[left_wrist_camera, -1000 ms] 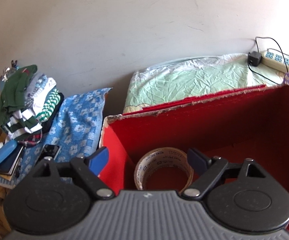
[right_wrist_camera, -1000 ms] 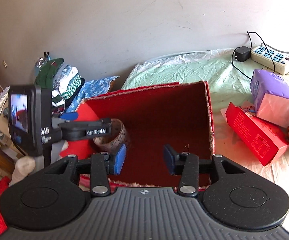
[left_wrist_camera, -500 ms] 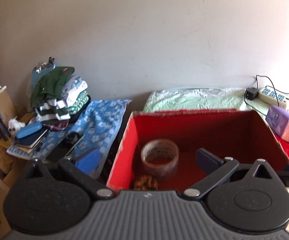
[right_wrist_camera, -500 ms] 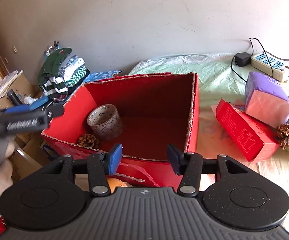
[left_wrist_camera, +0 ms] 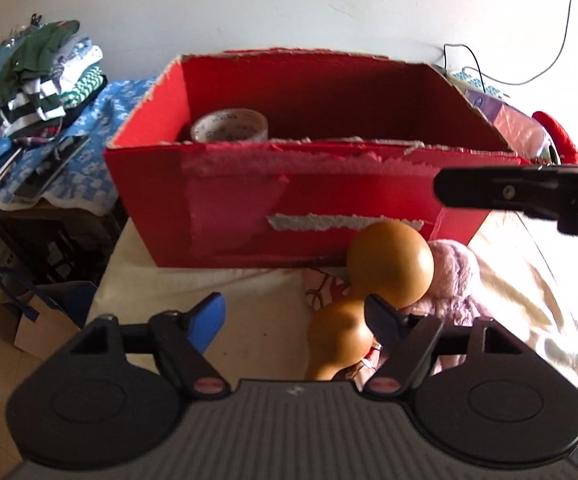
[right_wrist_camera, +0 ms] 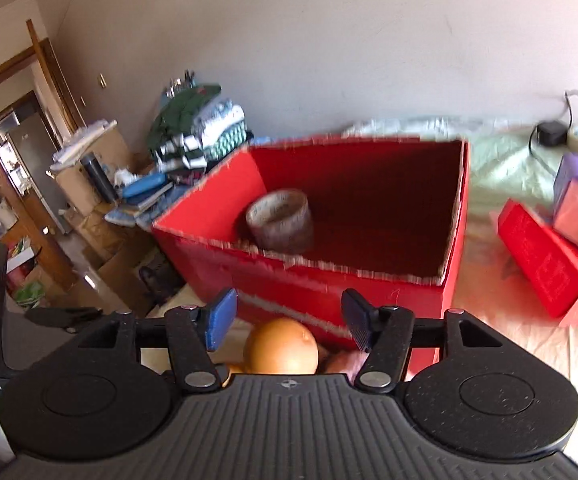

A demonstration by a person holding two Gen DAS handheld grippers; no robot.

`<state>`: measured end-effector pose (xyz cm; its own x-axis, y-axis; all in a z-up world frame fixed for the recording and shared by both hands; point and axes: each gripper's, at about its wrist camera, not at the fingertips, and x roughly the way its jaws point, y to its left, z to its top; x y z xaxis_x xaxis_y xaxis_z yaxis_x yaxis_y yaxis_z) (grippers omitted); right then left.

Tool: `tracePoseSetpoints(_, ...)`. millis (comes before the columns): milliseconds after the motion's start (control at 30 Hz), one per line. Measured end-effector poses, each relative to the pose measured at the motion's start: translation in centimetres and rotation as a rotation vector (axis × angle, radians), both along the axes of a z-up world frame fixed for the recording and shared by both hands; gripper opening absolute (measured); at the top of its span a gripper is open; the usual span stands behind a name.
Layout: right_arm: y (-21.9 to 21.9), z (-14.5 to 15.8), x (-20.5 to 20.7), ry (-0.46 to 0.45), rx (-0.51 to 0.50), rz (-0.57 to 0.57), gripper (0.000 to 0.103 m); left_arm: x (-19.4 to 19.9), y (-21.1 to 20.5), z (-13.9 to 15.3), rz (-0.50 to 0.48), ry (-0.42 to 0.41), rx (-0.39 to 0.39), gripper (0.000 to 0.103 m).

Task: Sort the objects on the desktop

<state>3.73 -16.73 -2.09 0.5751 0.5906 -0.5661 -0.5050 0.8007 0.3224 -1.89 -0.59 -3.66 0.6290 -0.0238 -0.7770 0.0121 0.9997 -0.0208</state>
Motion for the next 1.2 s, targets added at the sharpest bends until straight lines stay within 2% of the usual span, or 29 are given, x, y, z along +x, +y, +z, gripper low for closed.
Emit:
tracePoseSetpoints(33, 0.0, -0.6, 0.3, 0.039, 0.006, 0.000, 0.061, 0.1, -0.1, -0.2, -0.007, 0.007, -0.006, 0.074)
tracePoseSetpoints(167, 0.1, -2.5, 1.5, 0.177, 0.034, 0.000, 0.061, 0.0, -0.3, -0.3, -0.056, 0.028, -0.042, 0.061)
tracePoseSetpoints(233, 0.2, -3.2, 1.8, 0.219, 0.051, -0.006, 0.061, 0.2, -0.6, -0.5, -0.080, 0.039, -0.049, 0.059)
tracePoseSetpoints(333, 0.4, -3.8, 2.1, 0.266, 0.077, -0.007, 0.062, 0.8, -0.7, -1.4, -0.103, 0.073, -0.060, 0.050)
tracePoseSetpoints(433, 1.0, -4.1, 2.3, 0.295, 0.080, 0.010, 0.062, 1.2, -0.1, -1.9, -0.105, 0.087, -0.111, 0.051)
tracePoseSetpoints(567, 1.7, -5.4, 2.8, 0.388, 0.095, 0.021, 0.061, 1.7, 0.8, -2.7, -0.108, 0.105, -0.183, 0.053)
tracePoseSetpoints(633, 1.7, -5.3, 2.7, 0.385, 0.106, 0.012, 0.060, 1.8, 1.1, -2.8, -0.110, 0.104, -0.193, 0.053)
tracePoseSetpoints(700, 2.0, -5.0, 2.5, 0.373, 0.098, 0.013, 0.060, 1.6, 0.7, -2.3, -0.130, 0.091, -0.168, 0.047)
tracePoseSetpoints(733, 2.1, -5.0, 2.5, 0.372, 0.096, 0.014, 0.060, 1.5, 0.5, -2.1, -0.141, 0.085, -0.154, 0.039)
tracePoseSetpoints(833, 2.1, -4.4, 2.3, 0.353, 0.095, 0.020, 0.060, 0.8, -0.6, -1.5, -0.170, 0.054, -0.081, 0.039)
tracePoseSetpoints(900, 2.2, -3.8, 2.0, 0.321, 0.096, 0.029, 0.060, 0.3, -0.7, -0.7, -0.175, 0.036, -0.077, 0.039)
tracePoseSetpoints(1000, 2.0, -2.3, 1.0, 0.238, 0.098, 0.054, 0.060, -0.4, -0.1, 1.5, -0.174, -0.008, -0.094, 0.039)
tracePoseSetpoints(1200, 2.0, 3.5, 0.1, 0.003, 0.149, 0.095, 0.059, -0.4, 0.5, 7.9, -0.179, -0.183, -0.098, 0.039)
